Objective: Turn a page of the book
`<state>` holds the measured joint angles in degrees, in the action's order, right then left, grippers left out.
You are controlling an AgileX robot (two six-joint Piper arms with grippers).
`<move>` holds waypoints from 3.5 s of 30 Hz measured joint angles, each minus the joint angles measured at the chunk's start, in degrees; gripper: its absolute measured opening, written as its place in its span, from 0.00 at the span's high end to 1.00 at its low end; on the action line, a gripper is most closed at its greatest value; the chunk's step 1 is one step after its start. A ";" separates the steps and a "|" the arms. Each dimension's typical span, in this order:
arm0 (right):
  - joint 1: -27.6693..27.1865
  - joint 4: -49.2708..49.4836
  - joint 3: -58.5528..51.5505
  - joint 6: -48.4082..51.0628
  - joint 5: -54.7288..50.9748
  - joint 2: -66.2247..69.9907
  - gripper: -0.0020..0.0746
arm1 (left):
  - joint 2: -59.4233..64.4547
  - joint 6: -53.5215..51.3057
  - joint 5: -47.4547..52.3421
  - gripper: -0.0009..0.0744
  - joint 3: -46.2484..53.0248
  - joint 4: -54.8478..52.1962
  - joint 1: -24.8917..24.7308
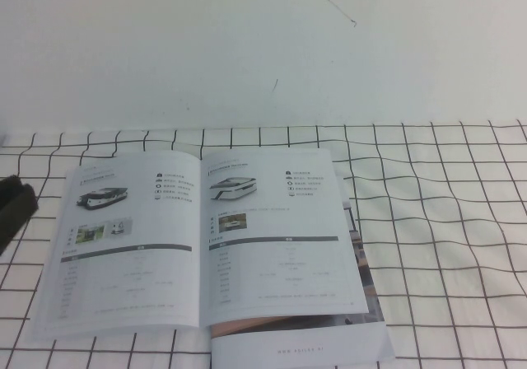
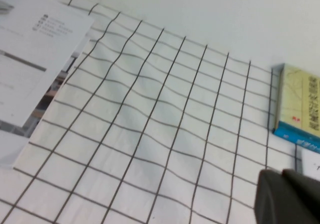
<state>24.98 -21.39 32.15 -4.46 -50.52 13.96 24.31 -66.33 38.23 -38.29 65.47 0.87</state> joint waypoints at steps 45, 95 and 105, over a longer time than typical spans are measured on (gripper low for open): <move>0.00 3.40 -8.01 -0.32 3.86 0.00 0.97 | -25.19 -1.29 -22.39 0.99 24.48 -17.95 -13.45; 0.00 3.67 -8.01 -0.36 3.86 0.00 0.97 | -25.19 68.48 -19.43 0.99 39.66 -63.89 -12.34; 0.00 3.67 -8.48 -0.36 4.52 0.00 0.97 | -25.19 68.48 -19.32 0.99 39.66 -63.89 -12.34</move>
<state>24.98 -17.73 23.67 -4.82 -46.00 13.96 -0.89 2.15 18.91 1.37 1.58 -11.47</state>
